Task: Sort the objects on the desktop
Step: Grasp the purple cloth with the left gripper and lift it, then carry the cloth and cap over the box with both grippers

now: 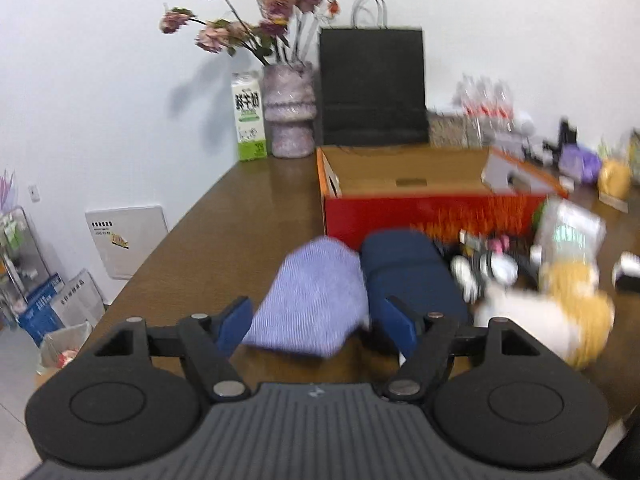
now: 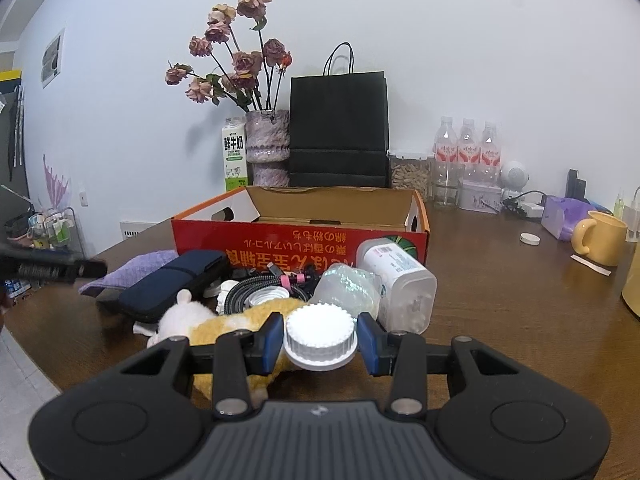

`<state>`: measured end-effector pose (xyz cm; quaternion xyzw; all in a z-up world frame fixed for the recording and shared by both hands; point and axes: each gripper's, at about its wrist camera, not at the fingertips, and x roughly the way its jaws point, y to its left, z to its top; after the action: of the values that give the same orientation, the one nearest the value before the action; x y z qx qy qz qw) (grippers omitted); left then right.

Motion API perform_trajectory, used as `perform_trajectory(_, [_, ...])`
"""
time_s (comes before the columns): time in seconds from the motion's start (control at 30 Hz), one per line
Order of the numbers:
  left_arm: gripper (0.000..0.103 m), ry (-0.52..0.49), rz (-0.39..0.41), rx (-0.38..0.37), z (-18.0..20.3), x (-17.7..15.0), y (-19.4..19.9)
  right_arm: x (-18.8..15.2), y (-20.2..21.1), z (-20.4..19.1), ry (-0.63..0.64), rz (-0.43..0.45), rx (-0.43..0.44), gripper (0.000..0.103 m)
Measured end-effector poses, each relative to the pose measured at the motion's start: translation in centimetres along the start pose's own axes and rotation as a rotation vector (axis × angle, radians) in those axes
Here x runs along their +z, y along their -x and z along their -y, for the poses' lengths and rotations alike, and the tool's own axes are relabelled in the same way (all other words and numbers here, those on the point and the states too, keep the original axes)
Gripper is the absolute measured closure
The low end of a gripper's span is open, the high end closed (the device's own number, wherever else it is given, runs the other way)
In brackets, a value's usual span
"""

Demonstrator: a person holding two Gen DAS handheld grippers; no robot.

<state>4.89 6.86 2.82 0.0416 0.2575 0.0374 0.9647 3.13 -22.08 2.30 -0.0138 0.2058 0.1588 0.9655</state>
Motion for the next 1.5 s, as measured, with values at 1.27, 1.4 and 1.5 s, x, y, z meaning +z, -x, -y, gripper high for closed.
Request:
perform_trajectory(1.27, [0.098,-0.233,0.377,0.186,3.9,4.6,-0.7,3.5,-0.6,-0.7,0.056,0.091,-0.025,0.064])
perform_trajectory(1.4, [0.098,-0.216,0.413,0.167,4.3,6.3,-0.6,4.9,-1.2,-0.7,0.069,0.115,-0.031,0.064])
perform_trajectory(1.5, [0.098,-0.22,0.445,0.169,4.6,7.7,-0.7,6.1,-2.0,-0.7,0.078,0.128,-0.033,0.064])
